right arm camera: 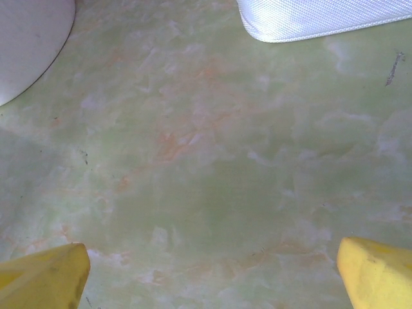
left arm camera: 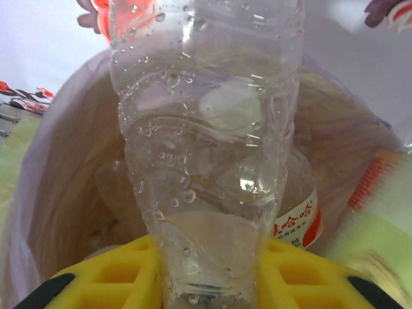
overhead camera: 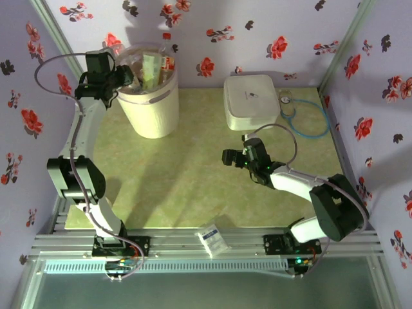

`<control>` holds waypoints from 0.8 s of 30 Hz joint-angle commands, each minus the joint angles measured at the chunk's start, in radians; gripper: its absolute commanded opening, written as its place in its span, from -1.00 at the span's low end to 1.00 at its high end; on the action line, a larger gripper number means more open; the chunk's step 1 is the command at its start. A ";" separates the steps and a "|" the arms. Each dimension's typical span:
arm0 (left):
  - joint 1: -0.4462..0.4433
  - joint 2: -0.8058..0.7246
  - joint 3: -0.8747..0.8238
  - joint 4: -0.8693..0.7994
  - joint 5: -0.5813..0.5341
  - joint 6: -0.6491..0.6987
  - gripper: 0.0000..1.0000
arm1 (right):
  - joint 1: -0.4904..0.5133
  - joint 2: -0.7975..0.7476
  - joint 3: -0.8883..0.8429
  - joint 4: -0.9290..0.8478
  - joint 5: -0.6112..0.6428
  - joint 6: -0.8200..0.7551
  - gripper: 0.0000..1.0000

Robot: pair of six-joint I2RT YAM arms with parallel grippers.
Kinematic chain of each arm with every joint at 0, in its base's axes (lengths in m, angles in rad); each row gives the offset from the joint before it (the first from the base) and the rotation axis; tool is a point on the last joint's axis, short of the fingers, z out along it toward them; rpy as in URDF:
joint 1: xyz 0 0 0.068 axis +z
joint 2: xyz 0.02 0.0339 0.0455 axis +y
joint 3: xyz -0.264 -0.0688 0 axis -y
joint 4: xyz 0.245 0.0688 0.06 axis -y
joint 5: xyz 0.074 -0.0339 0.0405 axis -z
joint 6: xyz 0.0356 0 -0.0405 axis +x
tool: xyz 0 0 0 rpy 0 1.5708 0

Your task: Put the plastic bottles in the bin

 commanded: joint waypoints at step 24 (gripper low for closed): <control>0.009 -0.026 0.283 -0.330 0.103 0.125 0.70 | 0.006 -0.045 0.113 -0.068 -0.014 -0.082 0.99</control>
